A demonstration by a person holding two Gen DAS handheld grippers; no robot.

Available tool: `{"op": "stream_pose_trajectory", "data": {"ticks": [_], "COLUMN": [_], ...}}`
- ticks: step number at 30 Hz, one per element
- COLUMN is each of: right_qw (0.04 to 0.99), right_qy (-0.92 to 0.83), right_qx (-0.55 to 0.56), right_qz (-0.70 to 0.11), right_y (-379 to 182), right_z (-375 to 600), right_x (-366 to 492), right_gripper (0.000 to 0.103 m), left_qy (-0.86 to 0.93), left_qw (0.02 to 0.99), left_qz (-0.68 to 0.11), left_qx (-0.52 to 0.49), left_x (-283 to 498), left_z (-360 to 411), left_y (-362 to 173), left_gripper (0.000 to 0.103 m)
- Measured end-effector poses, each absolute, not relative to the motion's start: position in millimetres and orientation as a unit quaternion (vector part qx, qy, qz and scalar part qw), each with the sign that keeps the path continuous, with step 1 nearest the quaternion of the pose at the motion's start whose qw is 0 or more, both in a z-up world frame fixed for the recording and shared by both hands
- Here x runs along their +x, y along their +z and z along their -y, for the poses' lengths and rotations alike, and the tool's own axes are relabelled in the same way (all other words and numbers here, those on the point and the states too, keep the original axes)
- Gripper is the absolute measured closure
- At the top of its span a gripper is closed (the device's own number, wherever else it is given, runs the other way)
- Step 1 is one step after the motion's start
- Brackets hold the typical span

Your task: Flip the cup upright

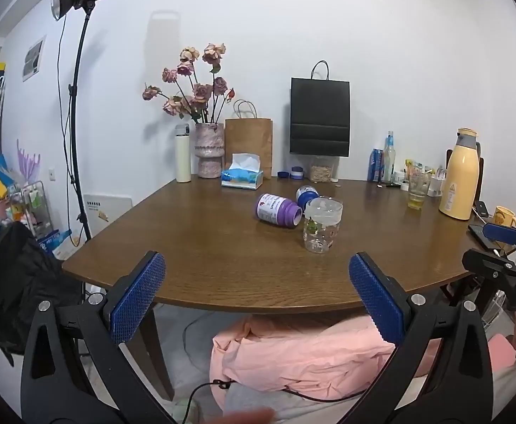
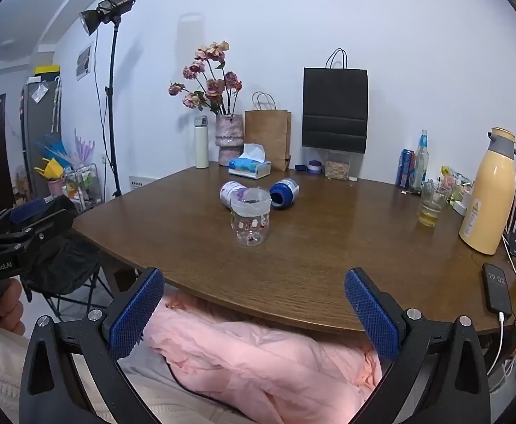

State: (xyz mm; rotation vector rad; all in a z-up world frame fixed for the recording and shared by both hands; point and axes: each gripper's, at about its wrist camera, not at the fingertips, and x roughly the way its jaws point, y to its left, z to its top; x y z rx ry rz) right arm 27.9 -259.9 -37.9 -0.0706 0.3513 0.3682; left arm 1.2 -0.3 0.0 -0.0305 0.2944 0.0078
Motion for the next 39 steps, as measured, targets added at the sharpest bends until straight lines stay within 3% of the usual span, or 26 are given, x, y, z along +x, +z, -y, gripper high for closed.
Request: {"op": "stream_pose_trajectory", "data": {"ticks": [39], "right_qw": [0.968], "right_qy": [0.190], "right_qx": [-0.035], "right_qz": [-0.158], "right_y": [-35.5], "right_z": [254.6], "right_x": [25.1], "right_gripper": [0.000], "left_qy": [0.006], "left_qw": [0.994], "left_qz": [-0.109], "left_qx": [-0.005], "left_x": [-8.9], "left_z": [0.8], "left_y": [9.7], "left_gripper": [0.000]}}
